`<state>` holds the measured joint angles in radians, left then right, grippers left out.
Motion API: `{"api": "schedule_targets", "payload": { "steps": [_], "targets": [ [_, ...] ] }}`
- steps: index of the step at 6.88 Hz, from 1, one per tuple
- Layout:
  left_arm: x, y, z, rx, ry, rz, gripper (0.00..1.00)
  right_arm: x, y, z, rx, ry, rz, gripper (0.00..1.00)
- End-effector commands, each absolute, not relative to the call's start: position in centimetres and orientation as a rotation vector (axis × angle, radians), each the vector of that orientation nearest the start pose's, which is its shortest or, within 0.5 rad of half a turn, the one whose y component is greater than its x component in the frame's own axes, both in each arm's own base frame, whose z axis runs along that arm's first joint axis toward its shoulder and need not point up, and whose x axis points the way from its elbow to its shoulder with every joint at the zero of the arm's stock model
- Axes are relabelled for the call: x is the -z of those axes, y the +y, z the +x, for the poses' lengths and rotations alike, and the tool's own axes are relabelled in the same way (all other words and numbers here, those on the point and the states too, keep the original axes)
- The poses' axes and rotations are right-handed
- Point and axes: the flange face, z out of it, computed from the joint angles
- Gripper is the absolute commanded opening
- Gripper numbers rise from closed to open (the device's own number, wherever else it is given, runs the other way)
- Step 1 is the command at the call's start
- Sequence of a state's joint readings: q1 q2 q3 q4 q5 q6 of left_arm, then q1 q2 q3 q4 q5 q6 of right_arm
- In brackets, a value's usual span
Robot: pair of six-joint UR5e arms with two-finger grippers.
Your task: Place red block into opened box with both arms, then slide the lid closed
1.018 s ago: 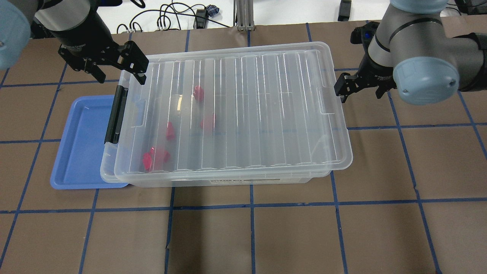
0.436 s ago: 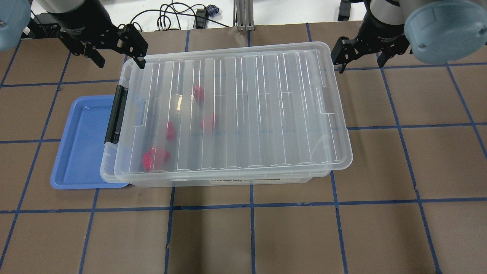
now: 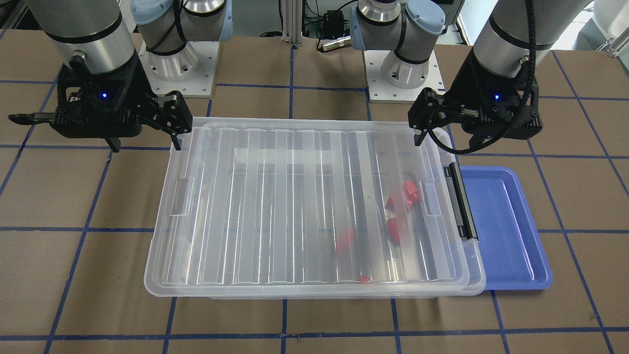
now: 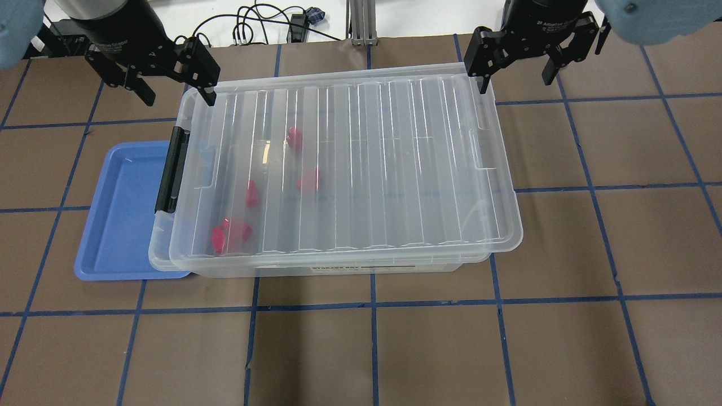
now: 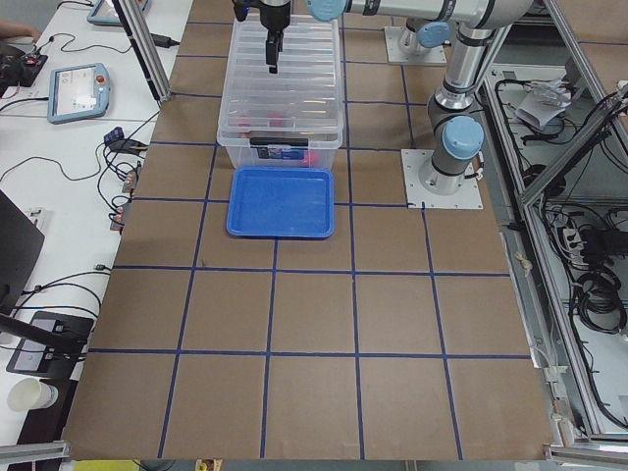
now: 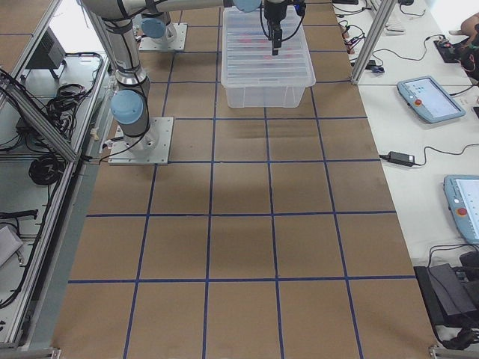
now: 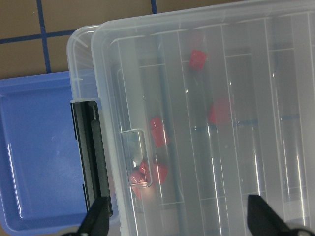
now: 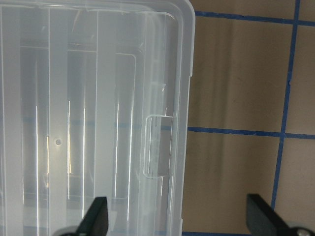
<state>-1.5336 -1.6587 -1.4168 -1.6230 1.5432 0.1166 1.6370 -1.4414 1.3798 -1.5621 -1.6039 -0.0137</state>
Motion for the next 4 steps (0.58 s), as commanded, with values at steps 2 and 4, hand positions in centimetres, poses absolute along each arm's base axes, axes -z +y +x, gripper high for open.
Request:
{"api": "schedule_targets", "payload": {
  "steps": [2,4],
  "targets": [
    [-50.5,-52.5,-11.31,-0.01,3.114,0.117,1.0,-51.91,-54.21,16.8,0.094,3.167,-0.12,1.0],
    [-50.17,-52.71,-11.51,-0.02,3.136,0.099,1.0,-52.01,-54.17,16.8,0.099,3.167,-0.12,1.0]
  ]
}}
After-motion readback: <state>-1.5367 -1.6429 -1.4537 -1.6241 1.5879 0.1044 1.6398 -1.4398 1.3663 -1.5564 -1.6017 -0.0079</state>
